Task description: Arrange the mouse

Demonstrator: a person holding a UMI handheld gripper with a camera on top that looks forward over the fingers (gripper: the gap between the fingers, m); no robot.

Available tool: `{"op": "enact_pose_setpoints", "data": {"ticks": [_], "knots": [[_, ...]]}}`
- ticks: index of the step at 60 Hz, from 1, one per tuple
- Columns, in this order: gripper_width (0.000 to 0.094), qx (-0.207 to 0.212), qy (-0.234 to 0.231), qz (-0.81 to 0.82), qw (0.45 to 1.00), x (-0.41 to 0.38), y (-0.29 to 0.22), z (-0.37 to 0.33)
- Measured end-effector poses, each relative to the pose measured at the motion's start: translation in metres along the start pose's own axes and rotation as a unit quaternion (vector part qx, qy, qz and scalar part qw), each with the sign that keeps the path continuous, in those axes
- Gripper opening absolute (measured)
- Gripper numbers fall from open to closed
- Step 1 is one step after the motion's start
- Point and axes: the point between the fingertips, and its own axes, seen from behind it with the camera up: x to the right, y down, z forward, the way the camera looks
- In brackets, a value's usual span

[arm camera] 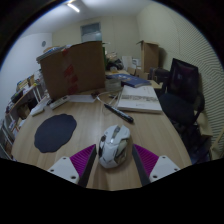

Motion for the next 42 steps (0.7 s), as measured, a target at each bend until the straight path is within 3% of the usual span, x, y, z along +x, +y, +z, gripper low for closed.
{"op": "enact_pose_setpoints", "data": {"ticks": [8,18,21,22,25,42], "knots": [[0.0746,-0.006,0.006,-0.007,1.0,-0.007,-0.005,0.028],[0.0736,0.015,0.028,-0.031,0.999,-0.01,-0.024,0.057],[0.0695,0.022,0.027,-0.028,0.999,-0.012,-0.027,0.061],[0.0733,0.021,0.028,-0.027,0.999,-0.011,-0.027,0.061],[0.0583,0.019,0.035,-0.024,0.999,-0.007,-0.028,0.062],[0.0423,-0.021,0.071,0.006,0.997,-0.001,-0.03,0.054]]}}
